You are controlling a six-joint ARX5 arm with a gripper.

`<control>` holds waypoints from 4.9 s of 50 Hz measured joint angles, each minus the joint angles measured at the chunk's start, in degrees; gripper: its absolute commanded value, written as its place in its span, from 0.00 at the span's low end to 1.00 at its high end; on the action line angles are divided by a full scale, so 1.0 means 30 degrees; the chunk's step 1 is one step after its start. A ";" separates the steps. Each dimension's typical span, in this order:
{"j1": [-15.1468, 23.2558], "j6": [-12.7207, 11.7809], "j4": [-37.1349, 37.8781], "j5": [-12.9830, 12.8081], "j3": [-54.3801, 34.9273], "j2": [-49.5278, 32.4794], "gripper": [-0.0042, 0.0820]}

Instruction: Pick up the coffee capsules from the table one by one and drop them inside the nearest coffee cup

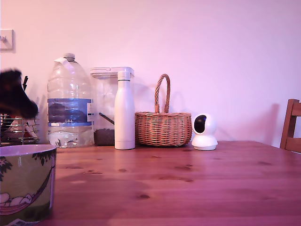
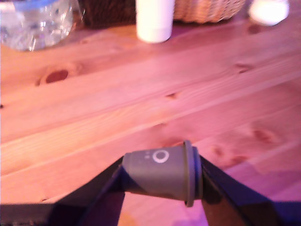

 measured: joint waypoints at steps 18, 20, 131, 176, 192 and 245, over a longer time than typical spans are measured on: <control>-0.1195 -0.0022 -0.3504 -0.0007 0.0000 -0.3512 0.44; -0.1435 -0.0029 -0.3781 -0.0015 0.0000 -0.3876 0.44; -0.8837 -0.3373 -1.5344 -0.3934 0.2812 -0.3446 0.44; -0.8837 -0.2521 -1.8462 -0.4022 0.4626 -0.0546 0.44; -0.8837 -0.2514 -1.8476 -0.3985 0.4626 -0.0561 0.44; -0.8837 -0.2514 -1.8207 -0.4014 0.4634 -0.1020 0.06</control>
